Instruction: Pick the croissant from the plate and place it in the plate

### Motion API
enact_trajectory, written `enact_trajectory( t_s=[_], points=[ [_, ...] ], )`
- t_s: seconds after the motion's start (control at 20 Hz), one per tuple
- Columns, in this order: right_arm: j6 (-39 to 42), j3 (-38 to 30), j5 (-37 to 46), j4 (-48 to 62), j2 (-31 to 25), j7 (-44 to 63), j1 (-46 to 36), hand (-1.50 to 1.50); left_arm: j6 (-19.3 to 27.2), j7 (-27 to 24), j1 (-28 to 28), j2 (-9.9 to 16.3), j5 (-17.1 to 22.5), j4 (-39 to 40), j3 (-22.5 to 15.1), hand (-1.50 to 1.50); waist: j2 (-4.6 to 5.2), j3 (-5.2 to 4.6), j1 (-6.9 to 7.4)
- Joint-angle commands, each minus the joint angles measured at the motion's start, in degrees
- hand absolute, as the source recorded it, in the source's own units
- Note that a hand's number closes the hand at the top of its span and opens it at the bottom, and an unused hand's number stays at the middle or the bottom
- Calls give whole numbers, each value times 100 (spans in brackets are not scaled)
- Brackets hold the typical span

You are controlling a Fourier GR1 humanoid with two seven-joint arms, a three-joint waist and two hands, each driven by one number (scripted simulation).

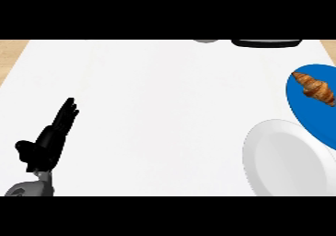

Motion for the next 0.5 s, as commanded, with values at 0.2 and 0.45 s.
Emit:
enact_trajectory(
  t_s=[0.2,0.45],
  points=[
    [541,77,122,276,-306,-746,597,-150,95,73,-84,-86,-80,-4,-45,0,5,17,53],
    [479,108,163,289,-72,-1220,909,-150,17,-39,-45,-51,-45,95,2,0,8,29,35]
  ],
)
